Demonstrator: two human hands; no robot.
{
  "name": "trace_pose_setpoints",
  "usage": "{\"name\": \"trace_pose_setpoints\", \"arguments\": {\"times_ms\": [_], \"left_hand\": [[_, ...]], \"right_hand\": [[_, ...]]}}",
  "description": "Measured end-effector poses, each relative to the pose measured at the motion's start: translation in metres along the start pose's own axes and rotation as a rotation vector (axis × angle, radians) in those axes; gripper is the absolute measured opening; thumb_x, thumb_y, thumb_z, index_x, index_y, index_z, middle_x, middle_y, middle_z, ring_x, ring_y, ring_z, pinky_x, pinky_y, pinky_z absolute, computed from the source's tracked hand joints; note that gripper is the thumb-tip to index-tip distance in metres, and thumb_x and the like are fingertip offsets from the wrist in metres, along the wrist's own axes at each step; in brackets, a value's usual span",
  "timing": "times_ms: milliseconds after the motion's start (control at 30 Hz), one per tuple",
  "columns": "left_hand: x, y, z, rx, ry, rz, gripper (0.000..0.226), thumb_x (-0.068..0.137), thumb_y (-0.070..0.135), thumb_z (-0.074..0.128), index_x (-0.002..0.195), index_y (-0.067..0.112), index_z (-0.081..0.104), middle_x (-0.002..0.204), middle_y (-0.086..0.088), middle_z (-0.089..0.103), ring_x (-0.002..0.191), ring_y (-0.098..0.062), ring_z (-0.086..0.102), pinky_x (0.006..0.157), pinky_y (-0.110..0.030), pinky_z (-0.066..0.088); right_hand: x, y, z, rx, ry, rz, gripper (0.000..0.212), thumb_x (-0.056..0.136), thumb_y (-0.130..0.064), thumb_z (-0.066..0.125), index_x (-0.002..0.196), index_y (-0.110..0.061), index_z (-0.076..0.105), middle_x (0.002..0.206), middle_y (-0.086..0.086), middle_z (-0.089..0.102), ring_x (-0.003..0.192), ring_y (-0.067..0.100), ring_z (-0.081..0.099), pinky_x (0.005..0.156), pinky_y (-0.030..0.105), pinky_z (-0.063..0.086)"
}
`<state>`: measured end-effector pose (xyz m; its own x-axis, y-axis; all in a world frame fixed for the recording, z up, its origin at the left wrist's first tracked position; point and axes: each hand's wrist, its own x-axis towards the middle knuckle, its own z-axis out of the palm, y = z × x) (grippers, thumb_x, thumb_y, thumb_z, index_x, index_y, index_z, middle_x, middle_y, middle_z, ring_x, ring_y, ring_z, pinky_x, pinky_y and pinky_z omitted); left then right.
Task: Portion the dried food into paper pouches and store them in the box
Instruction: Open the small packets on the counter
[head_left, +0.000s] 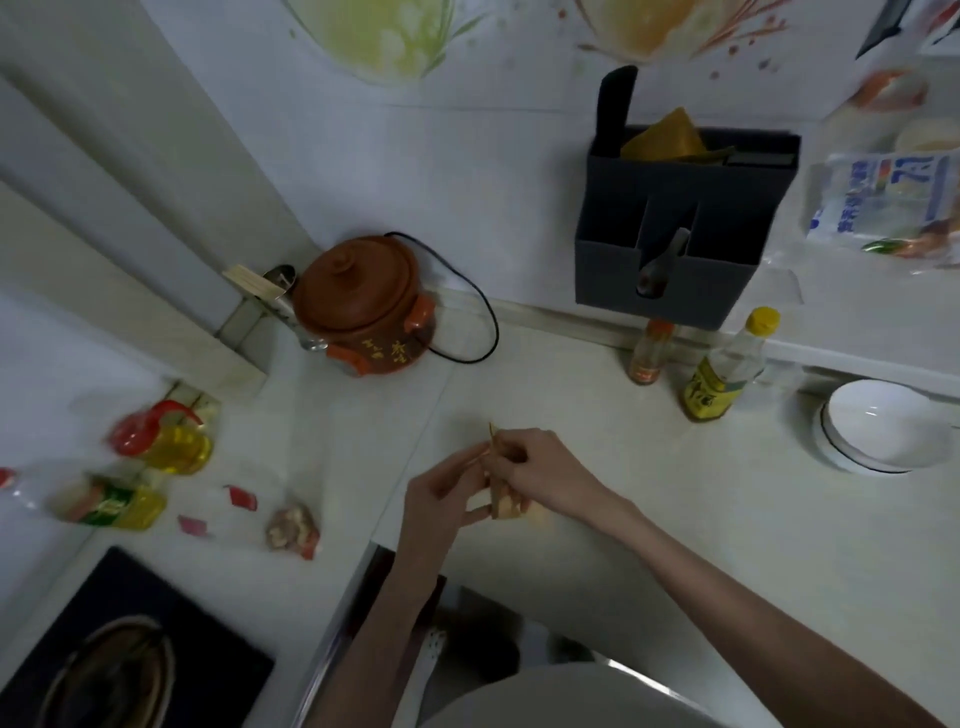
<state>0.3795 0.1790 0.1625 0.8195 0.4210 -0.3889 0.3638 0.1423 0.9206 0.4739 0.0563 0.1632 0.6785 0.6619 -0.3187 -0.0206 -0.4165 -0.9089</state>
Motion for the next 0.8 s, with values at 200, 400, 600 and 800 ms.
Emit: {"name": "trace_pose_setpoints", "arguments": {"times_ms": [200, 400, 600, 800], "left_hand": [[-0.026, -0.018, -0.035, -0.019, 0.084, -0.096, 0.024, 0.089, 0.003, 0.063, 0.096, 0.024, 0.072, 0.083, 0.006, 0.077, 0.082, -0.006, 0.072, 0.06, -0.021, 0.057], [-0.024, -0.009, -0.074, 0.019, 0.083, -0.055, 0.021, 0.089, 0.004, 0.065, 0.107, 0.011, 0.072, 0.091, -0.006, 0.077, 0.088, -0.015, 0.073, 0.067, -0.03, 0.06], [-0.014, 0.01, -0.129, 0.118, 0.074, 0.084, 0.025, 0.091, -0.002, 0.06, 0.11, 0.01, 0.07, 0.079, 0.005, 0.076, 0.079, -0.009, 0.073, 0.061, -0.025, 0.058], [-0.016, 0.025, -0.179, 0.432, 0.119, 0.298, 0.018, 0.082, 0.021, 0.065, 0.076, 0.036, 0.074, 0.061, 0.013, 0.07, 0.062, -0.002, 0.069, 0.056, -0.027, 0.059]], "right_hand": [[0.002, -0.007, 0.044, 0.023, -0.196, 0.064, 0.03, 0.097, -0.03, 0.051, 0.074, -0.011, 0.058, 0.069, 0.014, 0.061, 0.052, 0.02, 0.057, 0.054, 0.033, 0.051], [0.014, -0.029, 0.071, -0.066, -0.18, -0.008, 0.031, 0.097, -0.026, 0.049, 0.072, -0.009, 0.054, 0.067, 0.018, 0.061, 0.051, 0.02, 0.056, 0.056, 0.035, 0.05], [0.035, -0.071, 0.108, -0.299, -0.096, -0.183, 0.031, 0.096, -0.022, 0.044, 0.069, -0.009, 0.052, 0.067, 0.011, 0.063, 0.055, 0.019, 0.057, 0.062, 0.038, 0.05], [0.053, -0.099, 0.16, -0.408, 0.011, -0.289, 0.03, 0.09, -0.017, 0.047, 0.061, -0.008, 0.05, 0.063, 0.01, 0.062, 0.058, 0.017, 0.054, 0.058, 0.028, 0.036]]}}
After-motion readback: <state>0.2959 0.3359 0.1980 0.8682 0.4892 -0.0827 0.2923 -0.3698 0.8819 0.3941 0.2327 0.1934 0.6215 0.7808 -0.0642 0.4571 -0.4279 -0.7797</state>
